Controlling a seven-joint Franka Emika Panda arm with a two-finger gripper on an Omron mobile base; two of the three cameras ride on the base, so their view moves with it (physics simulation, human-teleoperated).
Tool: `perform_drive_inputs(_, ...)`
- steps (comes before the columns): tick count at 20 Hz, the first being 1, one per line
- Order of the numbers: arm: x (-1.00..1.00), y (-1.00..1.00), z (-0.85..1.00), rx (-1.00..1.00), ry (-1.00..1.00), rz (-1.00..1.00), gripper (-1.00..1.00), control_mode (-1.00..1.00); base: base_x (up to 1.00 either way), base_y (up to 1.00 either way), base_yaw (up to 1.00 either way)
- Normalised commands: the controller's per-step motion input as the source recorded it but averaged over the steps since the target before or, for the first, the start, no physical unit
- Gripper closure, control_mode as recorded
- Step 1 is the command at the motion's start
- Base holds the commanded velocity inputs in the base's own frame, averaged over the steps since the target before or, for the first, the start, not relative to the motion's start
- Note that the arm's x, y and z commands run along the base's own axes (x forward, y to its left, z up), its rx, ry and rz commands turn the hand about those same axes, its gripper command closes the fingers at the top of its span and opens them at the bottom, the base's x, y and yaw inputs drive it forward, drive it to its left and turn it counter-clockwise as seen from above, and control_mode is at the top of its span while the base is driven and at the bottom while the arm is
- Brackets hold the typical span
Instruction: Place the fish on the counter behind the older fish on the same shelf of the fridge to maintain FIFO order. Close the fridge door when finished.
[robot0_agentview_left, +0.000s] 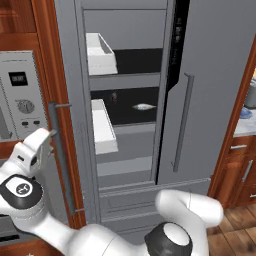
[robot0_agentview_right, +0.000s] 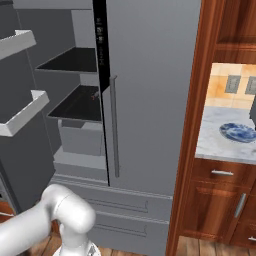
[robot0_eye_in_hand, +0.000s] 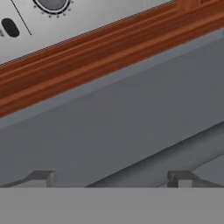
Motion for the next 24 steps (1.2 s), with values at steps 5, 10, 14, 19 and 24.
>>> perform_drive_inputs(5,0.20,-0.98,0.00,0.08,-0.12,0.02,-1.00,-1.00,0.00,0.00,0.00)
perform_drive_inputs(10,0.00,-1.00,0.01,0.14,-0.19,0.05,-1.00,-1.00,0.00,0.00,0.00)
perform_drive_inputs(14,0.07,-1.00,0.13,0.16,-0.18,0.10,-1.00,-1.00,0.00,0.00,0.00)
perform_drive_inputs(19,0.10,-1.00,0.18,0.14,-0.18,0.13,-1.00,-1.00,0.00,0.00,0.00)
perform_drive_inputs(24,0.12,-1.00,0.15,0.15,-0.14,0.15,-1.00,-1.00,0.00,0.00,0.00)
